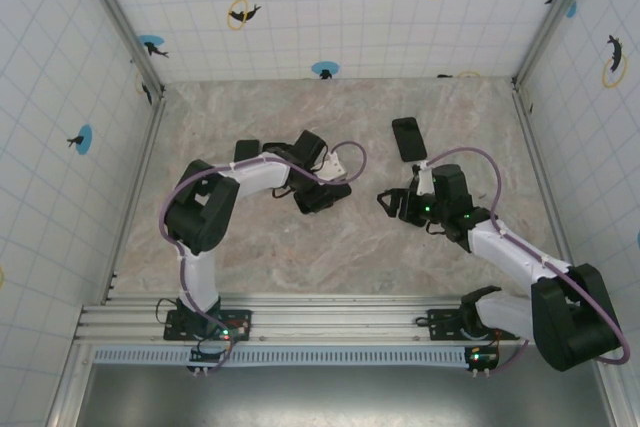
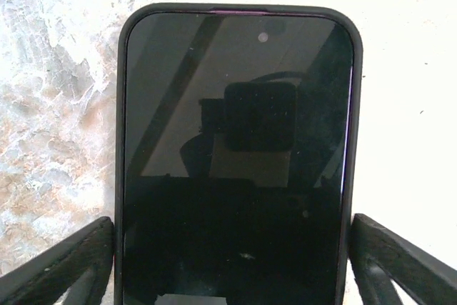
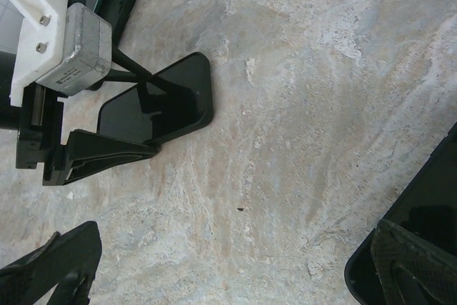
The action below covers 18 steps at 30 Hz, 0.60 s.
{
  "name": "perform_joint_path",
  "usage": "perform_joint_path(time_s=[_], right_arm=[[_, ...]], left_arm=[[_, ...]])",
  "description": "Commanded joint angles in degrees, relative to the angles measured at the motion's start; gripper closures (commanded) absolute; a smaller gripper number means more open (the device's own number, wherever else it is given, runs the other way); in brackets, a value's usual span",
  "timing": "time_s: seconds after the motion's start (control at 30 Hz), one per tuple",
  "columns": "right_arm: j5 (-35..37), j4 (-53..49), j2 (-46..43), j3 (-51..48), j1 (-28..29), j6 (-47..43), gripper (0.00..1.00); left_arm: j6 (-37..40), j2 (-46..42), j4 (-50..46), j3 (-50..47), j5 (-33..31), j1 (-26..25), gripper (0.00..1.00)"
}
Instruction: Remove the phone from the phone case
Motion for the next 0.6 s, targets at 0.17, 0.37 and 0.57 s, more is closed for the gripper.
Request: perform_joint_path(time_s=[0.17, 0.37, 0.57], right_arm=[[-1.46, 0.61, -0.72, -1.49, -0.61, 0.84, 0.0], [-3.11, 4.03, -0.45, -2.23, -0.56, 3.94, 0.0], [-7.65, 13.15, -0.69, -5.62, -0.49, 11.93, 0.02]], left_arm=[[-1.53, 2.08, -2.83, -0.76, -6.67, -0.57, 0.34], [-9.64, 0.87, -3.36, 1.57, -5.95, -0.62, 0.36], [-24.44, -2.3, -0.4, 3.05, -2.17, -0.54, 0.37]])
